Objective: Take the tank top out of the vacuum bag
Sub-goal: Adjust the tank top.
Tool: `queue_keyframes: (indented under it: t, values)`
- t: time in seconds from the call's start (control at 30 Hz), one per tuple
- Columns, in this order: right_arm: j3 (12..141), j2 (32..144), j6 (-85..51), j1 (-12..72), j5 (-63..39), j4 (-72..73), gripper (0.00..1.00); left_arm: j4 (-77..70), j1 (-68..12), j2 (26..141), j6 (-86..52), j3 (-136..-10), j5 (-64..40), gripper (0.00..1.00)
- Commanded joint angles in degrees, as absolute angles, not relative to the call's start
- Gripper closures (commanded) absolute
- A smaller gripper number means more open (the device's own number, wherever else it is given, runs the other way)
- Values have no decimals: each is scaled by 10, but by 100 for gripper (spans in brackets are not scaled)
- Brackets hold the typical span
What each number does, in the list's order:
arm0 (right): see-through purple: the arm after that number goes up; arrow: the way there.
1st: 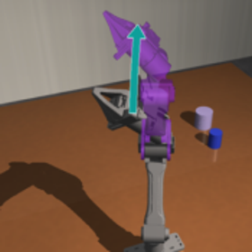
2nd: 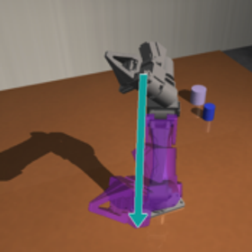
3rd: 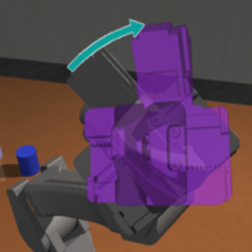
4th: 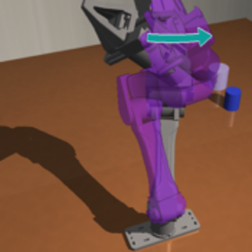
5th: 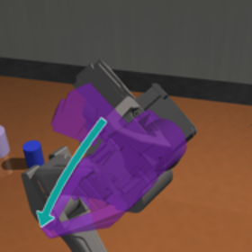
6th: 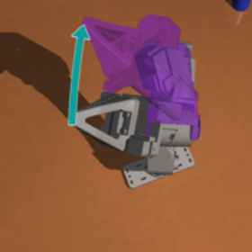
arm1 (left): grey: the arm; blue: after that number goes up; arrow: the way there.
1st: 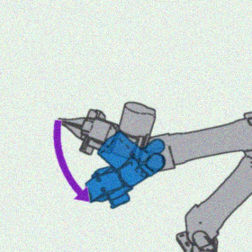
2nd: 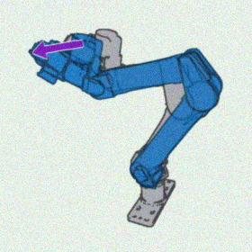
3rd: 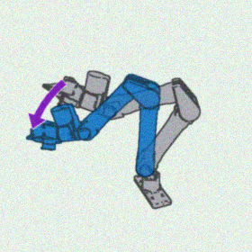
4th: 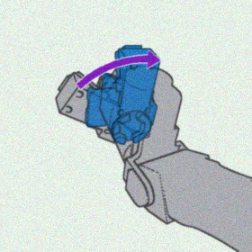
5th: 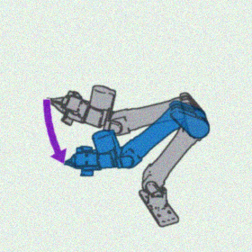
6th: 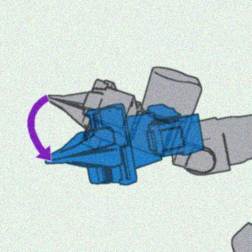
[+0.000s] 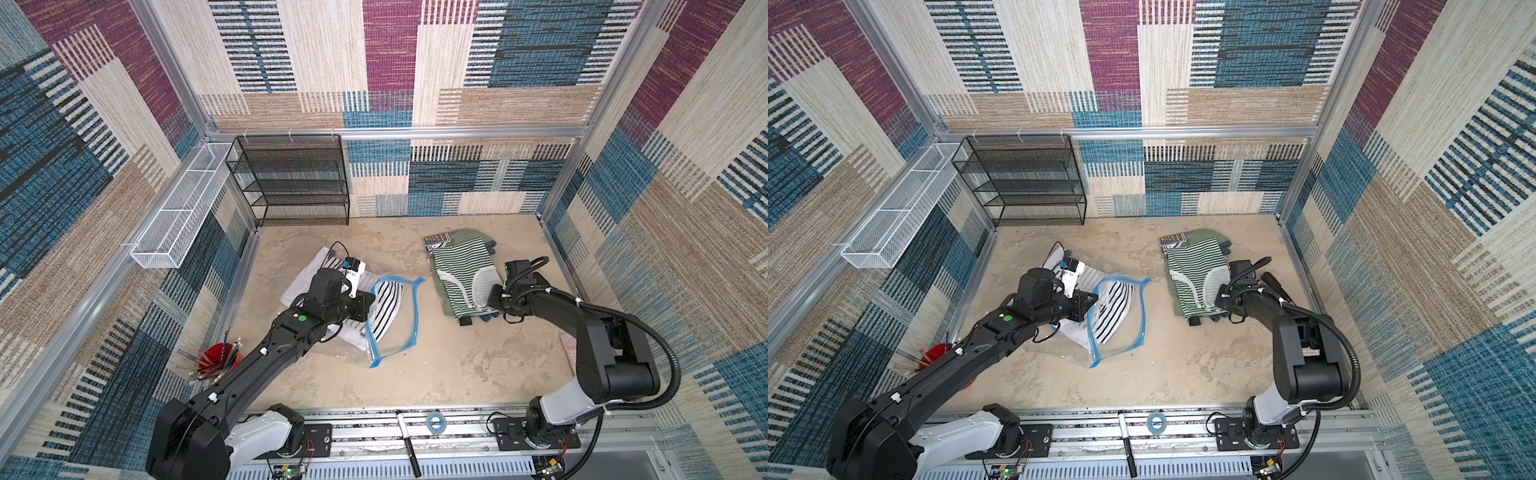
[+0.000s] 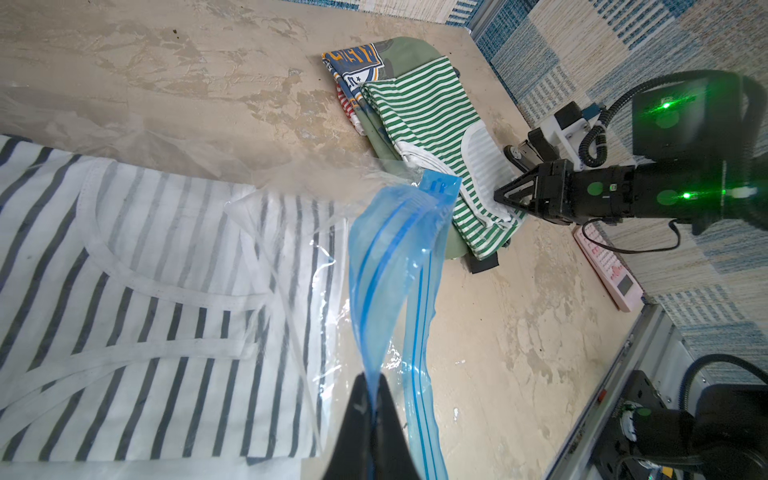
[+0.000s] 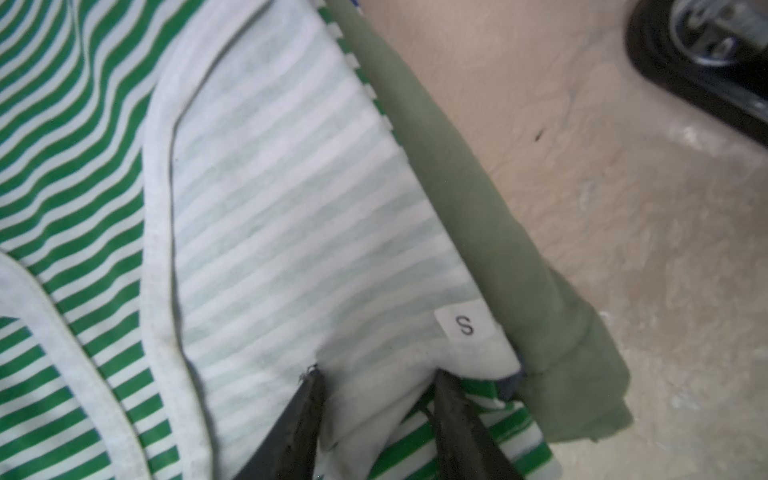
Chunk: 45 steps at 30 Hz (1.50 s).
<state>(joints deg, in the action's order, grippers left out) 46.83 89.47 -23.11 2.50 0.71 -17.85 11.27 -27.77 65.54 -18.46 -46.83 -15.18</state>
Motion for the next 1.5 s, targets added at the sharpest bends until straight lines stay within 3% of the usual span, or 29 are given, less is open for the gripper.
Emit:
queue_keyframes:
  t: [0.0, 0.2, 0.37, 0.5, 0.9, 1.13, 1.3, 1.47]
  values:
    - [463, 886, -244, 21, 78, -191, 55, 115, -277, 657, -184, -475, -151, 100]
    - [508, 827, -227, 22, 100, -240, 53, 120, -277, 664, -178, -482, -149, 100]
    - [580, 845, -197, 26, 40, -226, 50, 114, -277, 683, -175, -493, -150, 100]
    - [650, 933, -177, 26, -61, -159, 50, 108, -277, 701, -174, -505, -154, 100]
    - [909, 1224, -212, 14, -138, -88, 52, 114, -277, 735, -161, -527, -145, 100]
    - [910, 1284, -210, 10, -149, -30, 53, 124, -277, 747, -159, -546, -151, 100]
    - [813, 1196, -187, 13, -170, 69, 53, 126, -277, 738, -160, -547, -157, 100]
    - [760, 1119, -194, 26, -194, 72, 52, 120, -277, 724, -163, -532, -158, 100]
